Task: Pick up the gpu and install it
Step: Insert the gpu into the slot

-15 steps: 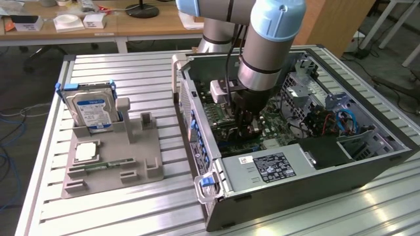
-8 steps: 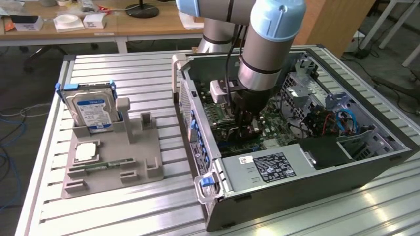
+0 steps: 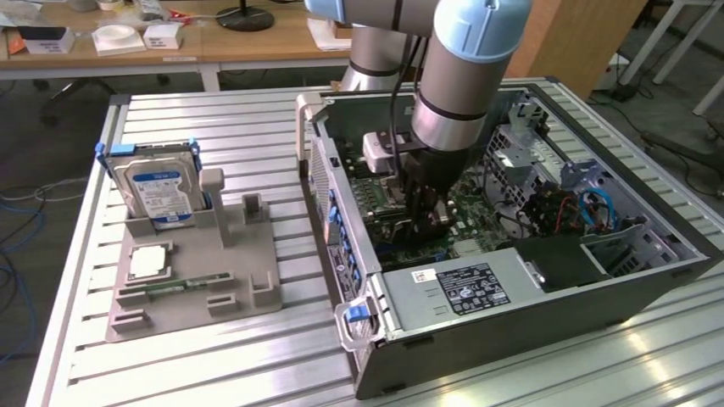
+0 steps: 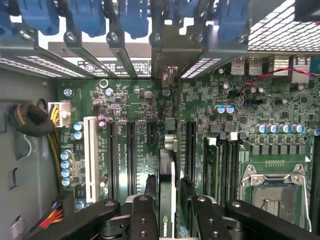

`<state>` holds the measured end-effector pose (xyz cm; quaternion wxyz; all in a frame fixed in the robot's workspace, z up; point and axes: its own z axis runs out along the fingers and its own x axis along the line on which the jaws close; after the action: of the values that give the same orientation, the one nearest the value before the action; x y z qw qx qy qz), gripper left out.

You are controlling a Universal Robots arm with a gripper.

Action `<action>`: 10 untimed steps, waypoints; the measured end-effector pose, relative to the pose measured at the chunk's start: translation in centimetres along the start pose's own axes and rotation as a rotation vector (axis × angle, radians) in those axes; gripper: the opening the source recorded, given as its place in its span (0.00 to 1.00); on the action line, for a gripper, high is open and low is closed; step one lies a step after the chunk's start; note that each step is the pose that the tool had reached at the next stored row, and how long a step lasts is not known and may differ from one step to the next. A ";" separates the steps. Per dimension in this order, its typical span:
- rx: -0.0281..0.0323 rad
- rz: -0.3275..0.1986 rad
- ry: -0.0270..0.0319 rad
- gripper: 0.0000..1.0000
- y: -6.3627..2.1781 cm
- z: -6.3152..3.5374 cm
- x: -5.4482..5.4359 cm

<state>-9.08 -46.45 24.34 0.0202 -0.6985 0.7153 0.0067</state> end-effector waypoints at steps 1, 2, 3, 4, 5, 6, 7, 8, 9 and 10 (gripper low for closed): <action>0.0002 0.000 -0.0001 0.33 0.00 -0.14 0.0; 0.0005 0.000 0.0000 0.33 -0.01 -0.27 0.0; 0.0009 0.000 -0.0001 0.33 0.00 -0.39 0.0; 0.0014 0.000 -0.0002 0.33 -0.01 -0.51 0.0; 0.0018 0.000 -0.0002 0.33 -0.01 -0.65 0.0; 0.0023 0.000 -0.0001 0.33 -0.01 -0.80 0.0; 0.0029 0.000 -0.0001 0.33 -0.01 -0.94 0.0; 0.0035 0.000 -0.0001 0.33 -0.02 -1.09 0.0; 0.0041 0.000 -0.0002 0.33 -0.02 -1.23 0.0; 0.0048 0.000 -0.0003 0.33 -0.02 -1.38 -0.1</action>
<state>-9.08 -46.45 25.73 0.0220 -0.6985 0.7152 0.0051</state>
